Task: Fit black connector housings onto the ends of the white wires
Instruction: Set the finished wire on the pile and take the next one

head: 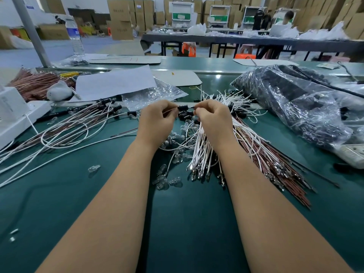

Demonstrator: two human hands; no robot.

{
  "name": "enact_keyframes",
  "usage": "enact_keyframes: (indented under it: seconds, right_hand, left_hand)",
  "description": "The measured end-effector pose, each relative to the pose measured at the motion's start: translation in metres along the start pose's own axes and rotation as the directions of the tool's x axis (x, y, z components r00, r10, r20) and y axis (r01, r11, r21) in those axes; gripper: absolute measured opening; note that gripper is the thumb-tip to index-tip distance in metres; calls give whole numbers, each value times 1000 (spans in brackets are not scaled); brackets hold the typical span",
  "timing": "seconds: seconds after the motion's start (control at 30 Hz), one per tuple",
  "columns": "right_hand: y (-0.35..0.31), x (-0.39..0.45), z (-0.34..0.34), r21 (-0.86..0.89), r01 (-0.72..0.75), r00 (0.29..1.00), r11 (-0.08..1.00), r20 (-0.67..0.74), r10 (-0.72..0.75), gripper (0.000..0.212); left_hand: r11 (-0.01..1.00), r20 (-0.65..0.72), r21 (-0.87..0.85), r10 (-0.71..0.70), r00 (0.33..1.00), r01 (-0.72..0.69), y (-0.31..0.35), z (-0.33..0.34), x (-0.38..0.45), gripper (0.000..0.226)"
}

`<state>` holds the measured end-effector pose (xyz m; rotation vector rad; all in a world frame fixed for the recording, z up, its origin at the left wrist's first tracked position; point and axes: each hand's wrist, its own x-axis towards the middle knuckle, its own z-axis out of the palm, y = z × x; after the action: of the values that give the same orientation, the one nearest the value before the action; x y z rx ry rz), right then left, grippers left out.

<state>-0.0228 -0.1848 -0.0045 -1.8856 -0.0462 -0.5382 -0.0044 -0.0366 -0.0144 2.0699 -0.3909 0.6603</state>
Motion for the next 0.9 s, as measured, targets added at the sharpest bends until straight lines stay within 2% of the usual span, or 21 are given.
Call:
enact_keyframes:
  seconds: [0.23,0.43,0.57,0.9]
  right_hand:
    - [1,0,-1,-14,47,999,999,-21,-48,6]
    - [3,1,-2,18,58,998,998,-24,-57,15]
    - [3,0,-3,61,58,998,996,-21,-57,17]
    - [5,2,-3,25,74,997,997,-24,-74,20]
  left_hand:
    - [1000,16,16,25,1000,-25,-1,1,0,9]
    - [1000,55,5,7,998,-7,0,2,-1,6]
    - [997,117,-65,-34,993,41,1,2,-3,8]
    - [994,170,-86,-58,984,74,7,3,-4,15]
